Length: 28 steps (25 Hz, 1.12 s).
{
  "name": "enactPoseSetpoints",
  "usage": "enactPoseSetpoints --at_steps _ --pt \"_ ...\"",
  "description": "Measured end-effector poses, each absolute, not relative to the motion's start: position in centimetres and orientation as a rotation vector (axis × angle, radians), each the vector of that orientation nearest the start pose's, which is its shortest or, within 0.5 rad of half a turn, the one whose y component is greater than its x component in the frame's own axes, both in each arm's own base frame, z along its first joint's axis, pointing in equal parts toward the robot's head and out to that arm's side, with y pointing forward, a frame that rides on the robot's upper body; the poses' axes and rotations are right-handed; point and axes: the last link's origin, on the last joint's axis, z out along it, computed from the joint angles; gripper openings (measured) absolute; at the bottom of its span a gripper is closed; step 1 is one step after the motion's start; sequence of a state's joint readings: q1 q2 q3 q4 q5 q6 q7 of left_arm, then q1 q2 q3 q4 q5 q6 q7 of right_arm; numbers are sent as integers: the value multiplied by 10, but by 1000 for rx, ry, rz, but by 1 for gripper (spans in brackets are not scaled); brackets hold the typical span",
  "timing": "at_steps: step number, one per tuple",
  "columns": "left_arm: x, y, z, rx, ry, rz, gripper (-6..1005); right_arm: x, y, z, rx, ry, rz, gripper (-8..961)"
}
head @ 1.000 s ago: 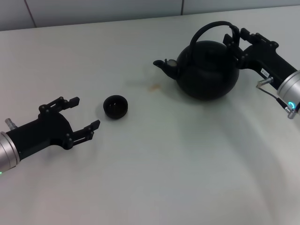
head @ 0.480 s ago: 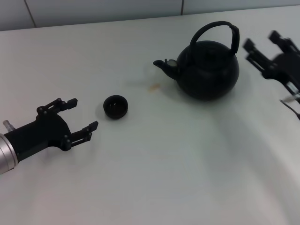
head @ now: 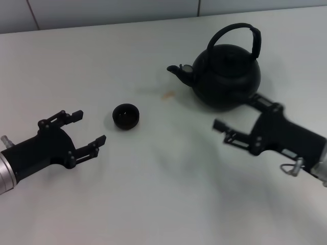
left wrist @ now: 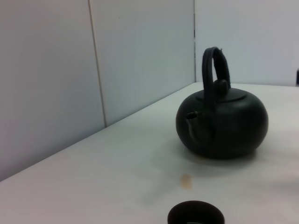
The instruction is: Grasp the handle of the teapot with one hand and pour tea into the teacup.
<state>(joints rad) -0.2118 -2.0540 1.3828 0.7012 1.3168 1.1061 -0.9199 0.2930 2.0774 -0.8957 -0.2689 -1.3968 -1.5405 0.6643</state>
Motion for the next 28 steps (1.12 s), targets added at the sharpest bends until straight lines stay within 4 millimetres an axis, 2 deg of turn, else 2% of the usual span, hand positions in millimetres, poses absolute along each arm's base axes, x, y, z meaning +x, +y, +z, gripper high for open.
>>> enactPoseSetpoints --at_steps 5,15,28 --pt "-300 288 -43 -2518 -322 -543 801 307 267 -41 -2430 418 863 817" --pt "-300 288 -48 -2552 -318 -506 801 299 284 -45 -2498 443 812 819" --pt "-301 286 -47 -2551 -330 -513 801 293 293 -48 -2534 438 771 818"
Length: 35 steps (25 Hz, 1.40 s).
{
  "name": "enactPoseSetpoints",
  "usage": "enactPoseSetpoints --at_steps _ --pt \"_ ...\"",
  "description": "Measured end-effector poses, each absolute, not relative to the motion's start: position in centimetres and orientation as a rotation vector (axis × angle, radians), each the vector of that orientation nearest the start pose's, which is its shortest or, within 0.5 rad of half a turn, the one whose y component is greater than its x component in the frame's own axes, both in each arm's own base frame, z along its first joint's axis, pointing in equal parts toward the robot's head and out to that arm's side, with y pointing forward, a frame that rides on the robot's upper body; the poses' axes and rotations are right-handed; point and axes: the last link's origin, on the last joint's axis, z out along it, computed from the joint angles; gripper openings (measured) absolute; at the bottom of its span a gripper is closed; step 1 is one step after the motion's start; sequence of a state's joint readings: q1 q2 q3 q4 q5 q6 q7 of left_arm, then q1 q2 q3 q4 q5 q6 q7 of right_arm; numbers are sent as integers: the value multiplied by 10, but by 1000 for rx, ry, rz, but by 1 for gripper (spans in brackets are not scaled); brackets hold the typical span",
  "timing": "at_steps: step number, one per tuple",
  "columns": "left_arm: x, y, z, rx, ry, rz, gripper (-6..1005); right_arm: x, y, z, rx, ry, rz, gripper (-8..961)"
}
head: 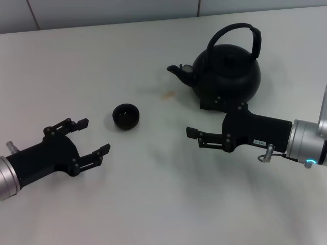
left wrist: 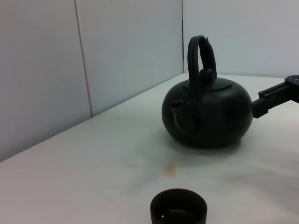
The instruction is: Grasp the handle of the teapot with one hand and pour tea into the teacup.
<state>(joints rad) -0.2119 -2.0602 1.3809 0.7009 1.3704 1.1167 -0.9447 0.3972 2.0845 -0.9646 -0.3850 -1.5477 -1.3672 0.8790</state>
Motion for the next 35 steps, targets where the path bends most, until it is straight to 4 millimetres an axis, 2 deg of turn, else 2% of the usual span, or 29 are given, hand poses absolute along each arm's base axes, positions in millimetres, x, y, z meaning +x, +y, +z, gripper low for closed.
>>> enactPoseSetpoints --at_steps 35 --pt "-302 285 -47 -2547 -337 -512 801 296 292 -45 -2495 461 792 817"
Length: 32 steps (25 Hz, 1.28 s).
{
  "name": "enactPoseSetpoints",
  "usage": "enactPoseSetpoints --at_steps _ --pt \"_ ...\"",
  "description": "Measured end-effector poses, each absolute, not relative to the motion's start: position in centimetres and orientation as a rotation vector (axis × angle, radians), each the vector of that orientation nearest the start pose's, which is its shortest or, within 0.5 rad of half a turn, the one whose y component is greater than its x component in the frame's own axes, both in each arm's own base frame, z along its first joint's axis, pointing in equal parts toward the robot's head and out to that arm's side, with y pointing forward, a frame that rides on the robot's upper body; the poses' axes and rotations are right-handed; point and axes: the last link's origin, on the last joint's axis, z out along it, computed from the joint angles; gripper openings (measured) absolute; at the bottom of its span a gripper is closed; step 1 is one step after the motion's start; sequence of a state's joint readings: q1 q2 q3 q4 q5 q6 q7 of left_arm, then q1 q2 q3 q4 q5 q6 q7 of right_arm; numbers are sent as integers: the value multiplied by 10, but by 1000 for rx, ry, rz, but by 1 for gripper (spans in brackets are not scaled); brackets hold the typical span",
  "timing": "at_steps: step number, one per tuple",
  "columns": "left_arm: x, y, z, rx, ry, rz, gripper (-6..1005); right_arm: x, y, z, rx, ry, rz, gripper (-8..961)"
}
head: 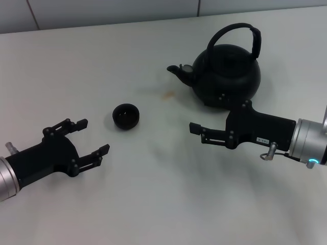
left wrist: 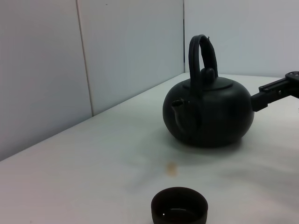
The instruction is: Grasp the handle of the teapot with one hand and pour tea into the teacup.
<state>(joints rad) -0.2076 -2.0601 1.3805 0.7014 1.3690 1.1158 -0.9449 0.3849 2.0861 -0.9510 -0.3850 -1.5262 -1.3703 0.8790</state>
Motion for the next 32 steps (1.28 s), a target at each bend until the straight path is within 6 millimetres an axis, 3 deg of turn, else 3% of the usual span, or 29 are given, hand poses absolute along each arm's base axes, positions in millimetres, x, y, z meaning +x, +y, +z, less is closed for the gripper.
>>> enactPoseSetpoints --at_steps 32 --pt "-303 285 -47 -2541 -343 -513 801 297 294 -43 -2477 471 793 818"
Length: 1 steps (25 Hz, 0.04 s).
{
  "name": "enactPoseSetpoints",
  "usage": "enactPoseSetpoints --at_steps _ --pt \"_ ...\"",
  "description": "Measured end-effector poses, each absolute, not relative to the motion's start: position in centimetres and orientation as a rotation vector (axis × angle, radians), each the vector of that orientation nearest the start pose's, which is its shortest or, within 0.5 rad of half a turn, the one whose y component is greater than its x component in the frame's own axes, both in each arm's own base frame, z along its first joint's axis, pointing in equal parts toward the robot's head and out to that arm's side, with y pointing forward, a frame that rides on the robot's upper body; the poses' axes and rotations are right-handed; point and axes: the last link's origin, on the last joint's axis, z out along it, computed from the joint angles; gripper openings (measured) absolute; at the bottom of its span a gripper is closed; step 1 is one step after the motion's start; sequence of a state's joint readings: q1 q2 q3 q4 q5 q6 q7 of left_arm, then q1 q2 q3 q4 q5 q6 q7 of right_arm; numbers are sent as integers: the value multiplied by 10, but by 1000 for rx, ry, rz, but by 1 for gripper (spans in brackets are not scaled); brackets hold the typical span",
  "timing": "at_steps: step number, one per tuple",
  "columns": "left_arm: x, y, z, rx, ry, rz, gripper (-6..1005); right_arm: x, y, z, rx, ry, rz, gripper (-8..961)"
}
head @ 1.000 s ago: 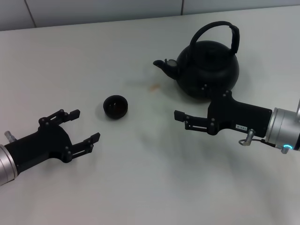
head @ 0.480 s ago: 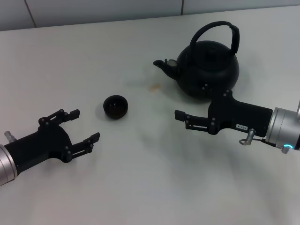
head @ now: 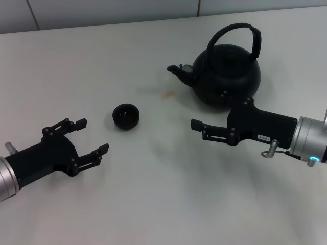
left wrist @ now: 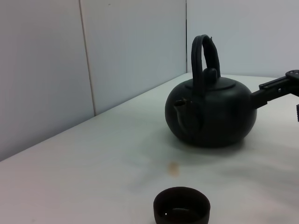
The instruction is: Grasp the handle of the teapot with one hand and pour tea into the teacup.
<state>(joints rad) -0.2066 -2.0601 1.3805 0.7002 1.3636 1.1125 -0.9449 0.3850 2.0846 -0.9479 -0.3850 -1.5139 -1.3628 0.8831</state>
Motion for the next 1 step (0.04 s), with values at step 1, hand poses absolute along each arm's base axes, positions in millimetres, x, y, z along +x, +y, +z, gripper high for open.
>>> enactPoseSetpoints --at_steps 1 --pt "-303 285 -47 -2541 -343 -513 801 297 294 -43 -2477 471 793 818"
